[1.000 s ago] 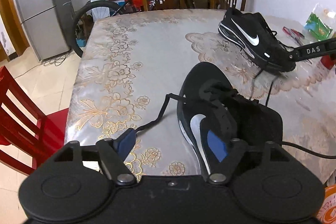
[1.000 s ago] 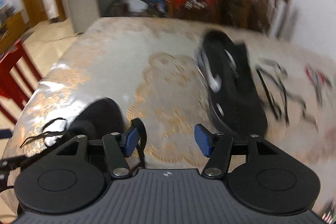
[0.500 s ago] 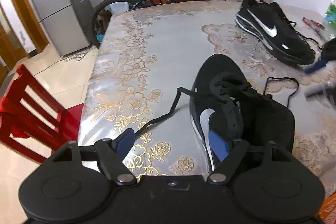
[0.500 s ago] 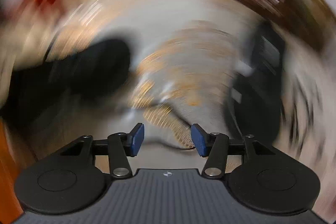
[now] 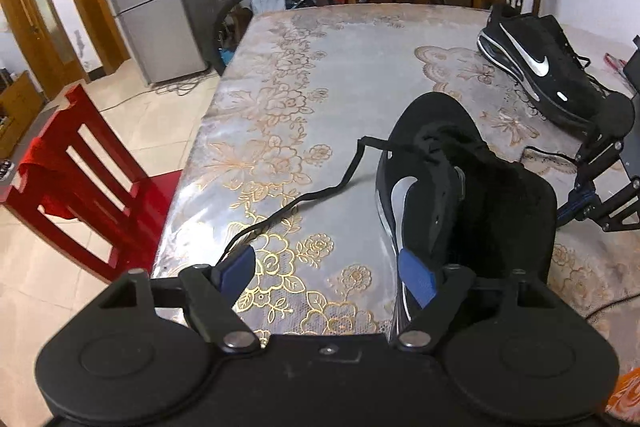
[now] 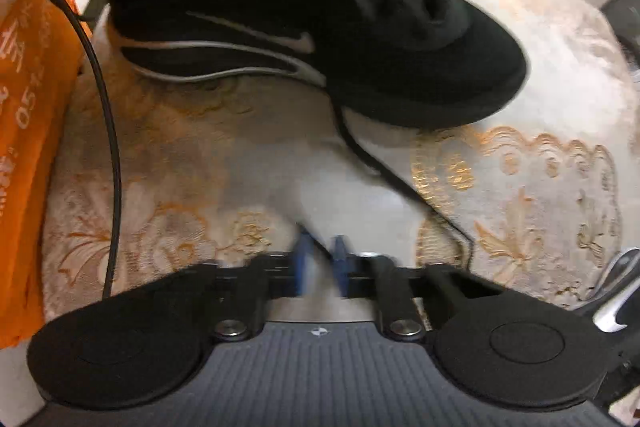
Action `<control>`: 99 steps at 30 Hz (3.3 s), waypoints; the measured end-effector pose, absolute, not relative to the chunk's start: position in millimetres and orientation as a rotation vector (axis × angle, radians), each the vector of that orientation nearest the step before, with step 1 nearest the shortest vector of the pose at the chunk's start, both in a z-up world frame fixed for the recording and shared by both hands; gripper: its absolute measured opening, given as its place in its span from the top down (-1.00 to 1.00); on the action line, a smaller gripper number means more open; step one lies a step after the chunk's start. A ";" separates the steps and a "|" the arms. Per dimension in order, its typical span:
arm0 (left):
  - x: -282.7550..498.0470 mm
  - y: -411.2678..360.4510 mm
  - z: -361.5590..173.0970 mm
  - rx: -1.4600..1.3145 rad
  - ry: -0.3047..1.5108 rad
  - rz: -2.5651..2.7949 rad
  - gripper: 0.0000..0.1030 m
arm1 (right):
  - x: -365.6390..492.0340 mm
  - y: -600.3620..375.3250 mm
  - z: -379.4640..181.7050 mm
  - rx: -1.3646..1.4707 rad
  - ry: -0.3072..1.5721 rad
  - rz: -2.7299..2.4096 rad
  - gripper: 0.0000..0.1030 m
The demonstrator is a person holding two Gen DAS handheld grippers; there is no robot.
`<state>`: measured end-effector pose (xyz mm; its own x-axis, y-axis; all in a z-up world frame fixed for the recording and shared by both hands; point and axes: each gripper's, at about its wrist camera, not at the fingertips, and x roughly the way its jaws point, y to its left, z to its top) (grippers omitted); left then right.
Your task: Lace up shoes with both hands
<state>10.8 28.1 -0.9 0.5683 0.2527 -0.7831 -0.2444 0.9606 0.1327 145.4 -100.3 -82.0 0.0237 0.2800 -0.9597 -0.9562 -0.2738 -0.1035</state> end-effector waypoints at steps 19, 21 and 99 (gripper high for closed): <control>23.0 -12.0 8.3 0.019 0.876 0.440 -0.56 | 139.2 -80.4 6.0 -0.279 0.752 1.603 0.96; 23.9 -10.6 6.6 -0.002 0.891 0.450 -0.56 | 132.5 -73.6 6.4 -0.289 0.735 1.636 0.96; 16.2 71.4 1.6 -0.188 0.768 0.078 0.05 | 166.3 -67.3 -10.4 -0.102 1.095 1.453 0.92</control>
